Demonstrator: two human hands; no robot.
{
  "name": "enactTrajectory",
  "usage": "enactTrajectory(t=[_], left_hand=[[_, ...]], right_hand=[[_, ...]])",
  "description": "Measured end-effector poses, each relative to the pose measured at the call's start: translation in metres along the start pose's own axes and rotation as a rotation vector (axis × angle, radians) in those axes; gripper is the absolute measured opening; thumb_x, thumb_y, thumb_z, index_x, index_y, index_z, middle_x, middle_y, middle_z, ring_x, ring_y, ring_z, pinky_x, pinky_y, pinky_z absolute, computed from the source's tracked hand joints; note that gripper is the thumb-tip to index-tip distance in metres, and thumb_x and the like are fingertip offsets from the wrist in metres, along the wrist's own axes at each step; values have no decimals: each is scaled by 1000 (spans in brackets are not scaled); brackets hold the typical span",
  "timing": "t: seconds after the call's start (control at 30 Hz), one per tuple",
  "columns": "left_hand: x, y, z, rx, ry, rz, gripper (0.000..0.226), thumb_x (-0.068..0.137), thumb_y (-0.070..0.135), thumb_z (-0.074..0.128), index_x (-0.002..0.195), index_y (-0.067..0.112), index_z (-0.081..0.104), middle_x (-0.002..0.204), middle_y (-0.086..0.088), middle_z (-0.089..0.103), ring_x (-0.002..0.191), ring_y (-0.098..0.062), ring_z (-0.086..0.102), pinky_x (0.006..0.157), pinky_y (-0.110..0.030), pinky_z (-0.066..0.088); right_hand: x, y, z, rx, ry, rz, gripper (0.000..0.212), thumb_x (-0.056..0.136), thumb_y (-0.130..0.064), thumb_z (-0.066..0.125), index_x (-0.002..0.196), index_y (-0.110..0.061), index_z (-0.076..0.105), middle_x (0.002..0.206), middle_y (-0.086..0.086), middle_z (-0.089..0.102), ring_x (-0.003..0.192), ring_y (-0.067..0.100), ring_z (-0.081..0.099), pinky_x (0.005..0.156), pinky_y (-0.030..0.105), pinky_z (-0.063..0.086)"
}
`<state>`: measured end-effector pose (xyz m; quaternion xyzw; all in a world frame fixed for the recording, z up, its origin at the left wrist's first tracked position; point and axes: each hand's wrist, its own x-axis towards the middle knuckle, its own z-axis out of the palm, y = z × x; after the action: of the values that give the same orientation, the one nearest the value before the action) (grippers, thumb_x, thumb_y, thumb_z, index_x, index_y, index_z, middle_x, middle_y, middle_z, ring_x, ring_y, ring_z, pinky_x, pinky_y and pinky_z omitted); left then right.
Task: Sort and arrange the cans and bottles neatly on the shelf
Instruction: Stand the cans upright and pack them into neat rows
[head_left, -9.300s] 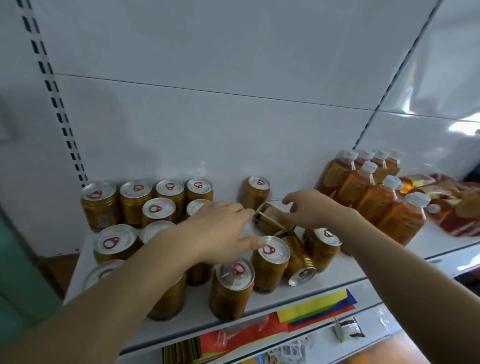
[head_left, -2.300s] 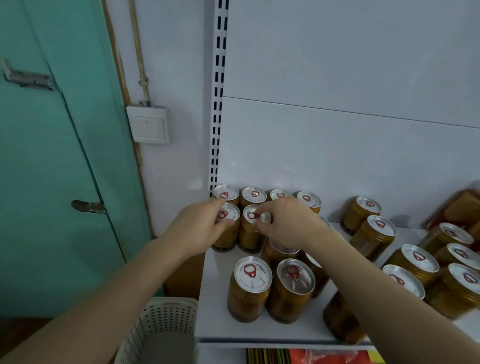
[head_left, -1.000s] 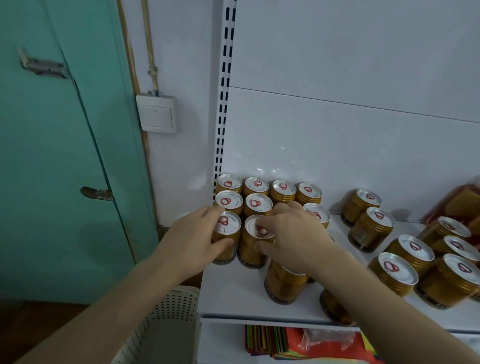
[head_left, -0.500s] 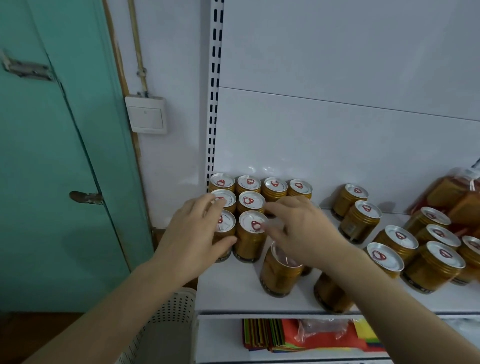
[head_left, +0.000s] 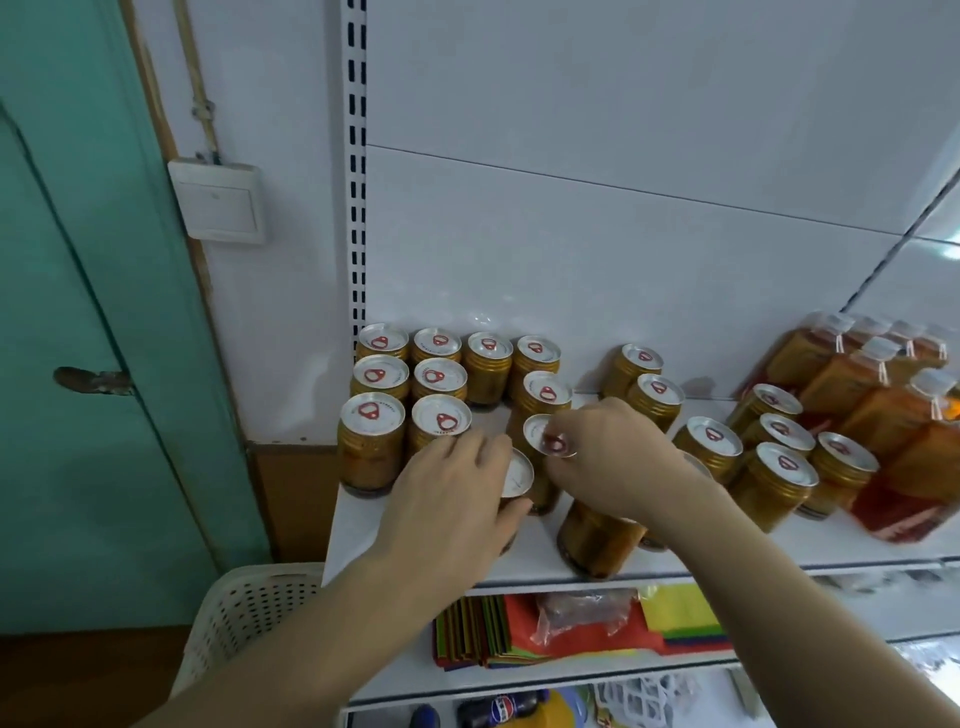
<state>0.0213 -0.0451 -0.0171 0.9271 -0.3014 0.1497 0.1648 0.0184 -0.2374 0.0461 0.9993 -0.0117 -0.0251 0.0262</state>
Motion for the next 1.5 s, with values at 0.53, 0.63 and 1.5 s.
enactTrajectory(t=[0.53,0.63,1.5], left_hand=[[-73,-47,-24,-129,106,-390,68,93,51,71,152,29,47,154,14,50,139,-7,45,110,-25,37],[-74,-58,-26,-171,119,-401,66,93,51,71,152,32,46,151,17,52,135,-4,47,107,-25,41],[-57,-101,-16,-501,-139,-322,116,85,52,83,166,45,-1,163,22,41,142,-3,48,116,-34,46]], right_hand=[[-26,-56,12,30,109,-367,37,97,-53,62,128,-33,62,120,-4,66,117,23,53,100,43,49],[-28,-67,19,66,150,-331,38,98,-57,59,129,-35,63,122,-6,65,119,21,52,101,43,49],[-22,-71,47,-20,67,-263,85,104,-65,49,168,-40,1,179,-7,-5,165,26,-3,132,55,14]])
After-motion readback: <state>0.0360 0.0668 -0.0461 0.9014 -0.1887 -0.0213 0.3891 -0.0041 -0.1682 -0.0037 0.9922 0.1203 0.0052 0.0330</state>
